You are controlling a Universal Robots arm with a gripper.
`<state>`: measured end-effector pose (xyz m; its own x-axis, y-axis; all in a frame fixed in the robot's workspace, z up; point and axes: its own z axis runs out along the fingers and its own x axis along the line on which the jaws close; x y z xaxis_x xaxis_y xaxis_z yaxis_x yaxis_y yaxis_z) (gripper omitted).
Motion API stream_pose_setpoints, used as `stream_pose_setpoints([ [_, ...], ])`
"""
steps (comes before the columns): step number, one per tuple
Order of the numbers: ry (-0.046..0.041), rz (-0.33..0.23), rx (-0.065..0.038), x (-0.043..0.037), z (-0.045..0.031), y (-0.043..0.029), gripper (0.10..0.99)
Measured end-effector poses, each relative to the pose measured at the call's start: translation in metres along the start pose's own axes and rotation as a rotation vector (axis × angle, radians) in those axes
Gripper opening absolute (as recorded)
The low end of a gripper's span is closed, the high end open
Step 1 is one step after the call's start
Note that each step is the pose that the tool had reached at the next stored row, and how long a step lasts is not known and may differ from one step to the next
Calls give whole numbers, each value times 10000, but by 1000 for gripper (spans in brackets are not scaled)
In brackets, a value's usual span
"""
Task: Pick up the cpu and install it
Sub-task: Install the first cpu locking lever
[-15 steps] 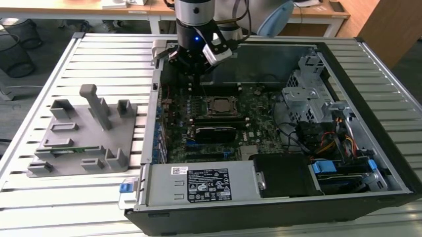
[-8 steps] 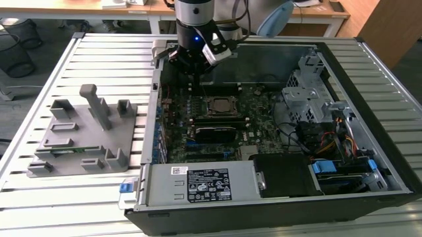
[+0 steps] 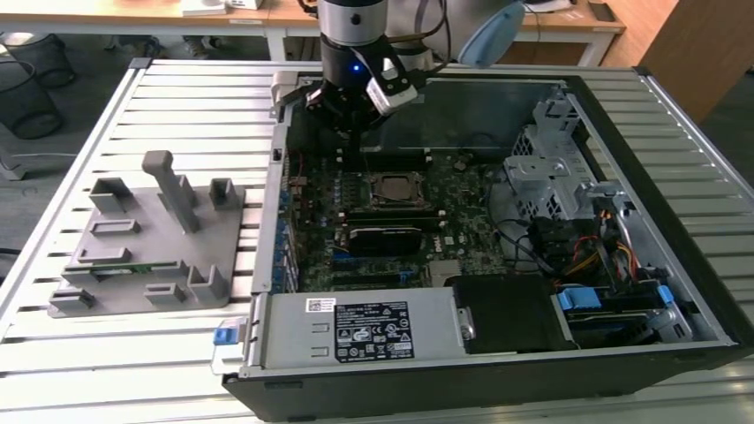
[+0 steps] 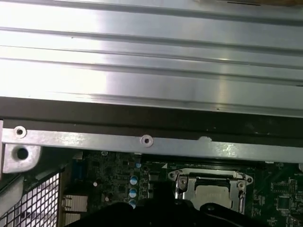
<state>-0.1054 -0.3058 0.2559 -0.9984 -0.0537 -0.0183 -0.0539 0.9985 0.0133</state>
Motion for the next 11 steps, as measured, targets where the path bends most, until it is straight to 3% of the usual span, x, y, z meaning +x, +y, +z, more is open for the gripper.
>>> stream_pose_setpoints([
  [11, 2, -1, 1, -259, 4, -14, 106],
])
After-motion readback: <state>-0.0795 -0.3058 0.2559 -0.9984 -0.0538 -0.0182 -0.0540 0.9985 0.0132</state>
